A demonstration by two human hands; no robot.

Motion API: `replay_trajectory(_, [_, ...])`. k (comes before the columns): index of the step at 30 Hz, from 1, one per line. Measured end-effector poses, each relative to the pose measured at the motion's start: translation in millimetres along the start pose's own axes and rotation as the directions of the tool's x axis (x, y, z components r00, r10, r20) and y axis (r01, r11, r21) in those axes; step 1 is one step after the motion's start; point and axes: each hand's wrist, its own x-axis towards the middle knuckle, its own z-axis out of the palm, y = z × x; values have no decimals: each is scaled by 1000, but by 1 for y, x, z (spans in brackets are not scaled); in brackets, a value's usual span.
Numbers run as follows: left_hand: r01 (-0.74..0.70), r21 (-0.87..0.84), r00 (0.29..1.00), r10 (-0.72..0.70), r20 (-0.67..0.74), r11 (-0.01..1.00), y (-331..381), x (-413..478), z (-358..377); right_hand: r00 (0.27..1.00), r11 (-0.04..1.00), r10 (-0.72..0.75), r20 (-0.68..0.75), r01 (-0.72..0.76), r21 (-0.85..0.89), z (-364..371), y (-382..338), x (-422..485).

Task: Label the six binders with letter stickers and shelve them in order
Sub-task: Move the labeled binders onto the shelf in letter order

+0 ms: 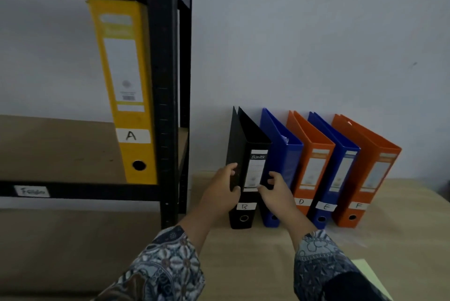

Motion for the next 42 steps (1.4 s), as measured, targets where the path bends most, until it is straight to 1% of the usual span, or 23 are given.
replay_trajectory(5, [131, 36, 991, -132, 28, 991, 0, 40, 21, 998, 999, -7, 57, 4, 53, 2, 13, 32])
replay_trajectory(8, [203, -23, 978, -201, 45, 979, -1, 57, 31, 995, 998, -45, 91, 40, 54, 7, 20, 43])
replay_trajectory(10, [233, -51, 971, -229, 75, 971, -2, 63, 36, 994, 996, -61, 96, 55, 69, 10, 23, 48])
replay_trajectory(13, [237, -76, 967, -228, 114, 968, -6, 71, 44, 992, 995, -87, 92, 82, 62, 12, 27, 54])
replay_trajectory(16, [253, -116, 966, -245, 80, 961, -6, 70, 49, 986, 993, -121, 116, 121, 4, 12, 30, 58])
replay_trajectory(20, [240, -124, 970, -244, -15, 963, -6, 62, 46, 986, 990, -143, 89, 142, 21, 13, 30, 54])
replay_trajectory(23, [280, -118, 959, -282, -1, 953, -8, 53, 37, 979, 984, -177, 105, 180, -18, 14, 23, 43])
replay_trajectory(25, [283, -113, 959, -281, 29, 953, -9, 44, 31, 980, 985, -158, 120, 164, -45, 14, 23, 37])
replay_trajectory(26, [269, -126, 963, -266, 38, 955, -8, 37, 27, 982, 989, -143, 125, 147, -27, 14, 23, 31])
replay_trajectory(29, [228, -148, 973, -223, 53, 962, -7, 13, 19, 984, 989, -67, 163, 43, 142, 10, 23, 10])
replay_trajectory(32, [222, -101, 975, -217, 57, 970, -11, -9, 15, 974, 952, -18, 227, -53, 302, 9, 24, -17])
replay_trajectory(35, [203, -70, 978, -199, 59, 977, -13, -35, 6, 957, 909, 2, 291, -123, 399, 14, 25, -43])
replay_trajectory(37, [187, -79, 981, -182, 66, 979, -14, -53, -3, 956, 918, -13, 294, -105, 382, 18, 22, -61])
replay_trajectory(39, [175, -98, 983, -168, 75, 980, -17, -70, -10, 966, 939, -32, 257, -59, 339, 22, 21, -77])
replay_trajectory(42, [218, -200, 972, -195, 128, 955, -14, -99, -24, 975, 951, -35, 219, -35, 308, 28, 19, -105])
